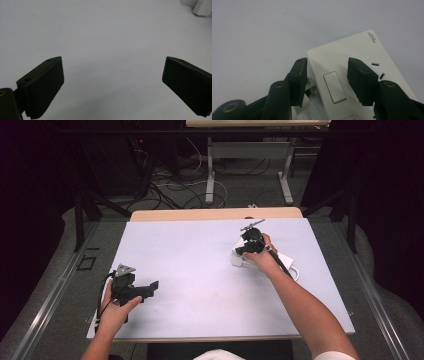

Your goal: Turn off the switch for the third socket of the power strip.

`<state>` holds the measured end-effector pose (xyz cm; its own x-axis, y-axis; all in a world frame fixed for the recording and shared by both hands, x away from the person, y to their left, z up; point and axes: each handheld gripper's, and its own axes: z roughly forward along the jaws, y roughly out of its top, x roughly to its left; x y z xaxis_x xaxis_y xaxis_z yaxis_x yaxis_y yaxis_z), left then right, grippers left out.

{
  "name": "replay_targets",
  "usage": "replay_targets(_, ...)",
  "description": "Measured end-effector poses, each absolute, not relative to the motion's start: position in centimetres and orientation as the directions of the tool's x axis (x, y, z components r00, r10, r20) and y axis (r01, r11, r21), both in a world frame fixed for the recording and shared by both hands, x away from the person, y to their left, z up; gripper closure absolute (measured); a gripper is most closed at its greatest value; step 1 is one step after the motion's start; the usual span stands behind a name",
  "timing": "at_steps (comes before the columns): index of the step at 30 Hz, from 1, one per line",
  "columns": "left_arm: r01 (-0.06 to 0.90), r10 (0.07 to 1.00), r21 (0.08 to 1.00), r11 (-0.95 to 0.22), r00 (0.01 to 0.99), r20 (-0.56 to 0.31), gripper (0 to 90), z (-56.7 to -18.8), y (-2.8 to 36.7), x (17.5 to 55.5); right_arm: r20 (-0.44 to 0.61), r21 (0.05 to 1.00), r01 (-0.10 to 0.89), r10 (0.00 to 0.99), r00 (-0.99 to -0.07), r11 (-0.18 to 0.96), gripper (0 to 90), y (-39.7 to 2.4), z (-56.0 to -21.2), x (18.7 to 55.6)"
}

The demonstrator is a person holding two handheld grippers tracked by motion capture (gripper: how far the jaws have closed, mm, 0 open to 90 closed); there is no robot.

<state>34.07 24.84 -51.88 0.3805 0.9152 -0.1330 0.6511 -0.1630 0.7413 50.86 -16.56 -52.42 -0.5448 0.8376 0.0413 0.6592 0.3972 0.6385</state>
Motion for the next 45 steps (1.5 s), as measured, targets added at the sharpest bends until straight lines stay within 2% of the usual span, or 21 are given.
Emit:
replay_targets(10, 0.646, 0.917, 0.746, -0.161, 0.378, -0.129, 3.9, -52.1, 24.9, 34.1, 0.051, 0.632, 0.680, 0.856, -0.514, 0.371, 39.4, -16.9, -51.9, 50.6)
replay_targets(12, 0.646, 0.917, 0.747, -0.156, 0.376, -0.133, 3.9, -52.1, 24.8, 34.1, 0.034, 0.634, 0.674, 0.857, -0.515, 0.379, 35.4, -17.2, -51.9, 50.6)
replay_targets(19, 0.646, 0.917, 0.748, -0.156, 0.375, -0.133, 3.9, -52.1, 24.8, 34.0, 0.048, 0.636, 0.681, 0.863, -0.503, 0.362, 32.5, -17.7, -51.4, 50.4)
replay_targets(24, 0.644, 0.918, 0.750, -0.152, 0.373, -0.134, 3.9, -52.0, 24.8, 34.0, 0.077, 0.639, 0.697, 0.874, -0.480, 0.326, 16.6, -18.2, -50.8, 50.2)
replay_targets(27, 0.644, 0.918, 0.750, -0.151, 0.372, -0.134, 3.9, -52.0, 24.8, 34.0, 0.076, 0.645, 0.695, 0.878, -0.472, 0.318, 13.7, -18.5, -50.5, 50.1)
replay_targets(30, 0.645, 0.917, 0.748, -0.155, 0.375, -0.132, 3.9, -52.0, 24.8, 34.0, 0.084, 0.641, 0.705, 0.885, -0.457, 0.303, 0.0, -18.8, -50.3, 50.0)
replay_targets(33, 0.645, 0.919, 0.749, -0.150, 0.371, -0.135, 3.9, -52.0, 24.8, 34.0, 0.054, 0.642, 0.700, 0.892, -0.448, 0.313, 0.0, -19.0, -50.3, 49.8)
replay_targets(45, 0.643, 0.918, 0.750, -0.152, 0.374, -0.135, 3.7, -51.8, 24.9, 34.0, 0.067, 0.657, 0.691, 0.890, -0.452, 0.301, 0.0, -19.2, -49.3, 48.9)
